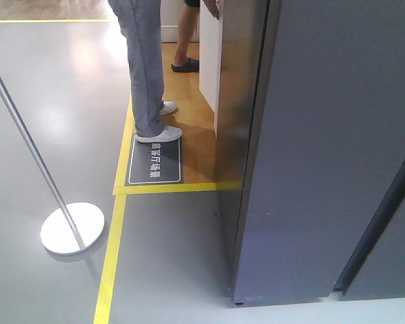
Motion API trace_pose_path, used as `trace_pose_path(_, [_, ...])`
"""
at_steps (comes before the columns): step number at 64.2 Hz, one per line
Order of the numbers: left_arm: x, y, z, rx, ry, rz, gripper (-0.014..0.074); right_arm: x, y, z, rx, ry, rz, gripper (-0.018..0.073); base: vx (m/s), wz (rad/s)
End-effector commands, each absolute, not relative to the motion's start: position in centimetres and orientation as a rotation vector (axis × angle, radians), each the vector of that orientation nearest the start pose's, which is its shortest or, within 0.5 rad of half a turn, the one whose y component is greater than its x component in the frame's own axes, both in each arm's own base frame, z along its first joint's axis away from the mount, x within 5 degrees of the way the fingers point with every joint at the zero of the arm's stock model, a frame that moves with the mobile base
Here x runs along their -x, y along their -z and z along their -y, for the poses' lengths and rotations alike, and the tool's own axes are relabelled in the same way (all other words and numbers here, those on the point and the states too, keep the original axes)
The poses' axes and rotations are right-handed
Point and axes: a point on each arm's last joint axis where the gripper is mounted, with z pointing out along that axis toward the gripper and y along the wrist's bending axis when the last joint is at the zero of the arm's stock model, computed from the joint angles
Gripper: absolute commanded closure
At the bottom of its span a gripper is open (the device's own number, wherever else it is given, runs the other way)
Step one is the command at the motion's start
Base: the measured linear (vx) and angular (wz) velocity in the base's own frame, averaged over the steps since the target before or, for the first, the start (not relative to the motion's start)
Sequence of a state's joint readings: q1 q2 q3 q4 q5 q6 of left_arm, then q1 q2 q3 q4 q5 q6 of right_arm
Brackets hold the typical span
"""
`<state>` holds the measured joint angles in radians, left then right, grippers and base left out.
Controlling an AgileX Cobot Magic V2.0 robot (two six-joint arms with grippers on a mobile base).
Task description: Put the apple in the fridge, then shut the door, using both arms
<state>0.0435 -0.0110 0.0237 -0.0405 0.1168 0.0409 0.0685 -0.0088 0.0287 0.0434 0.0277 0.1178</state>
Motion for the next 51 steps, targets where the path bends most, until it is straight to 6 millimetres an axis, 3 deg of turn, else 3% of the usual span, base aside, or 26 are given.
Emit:
trace_pose_path(1, [-5.45, -20.84, -0.2, 0.037, -0.022, -1.507, 0.0603, -5.46, -21.1, -0.35, -0.05, -0.167, -1.427, 0.0565, 0.0, 0.0])
trace_pose_path(22, [-5.45, -20.84, -0.2, 0.037, -0.022, -1.507, 0.0603, -5.46, -21.12, -0.43, 0.061, -0.052, -1.423, 0.0565, 0.0, 0.0])
trace_pose_path(51, [-5.45, -20.84, -0.2, 0.037, -0.022, -1.507, 0.0603, -5.48, -20.98, -0.41, 0.067, -0.043, -1.437, 0.0565, 0.0, 0.0])
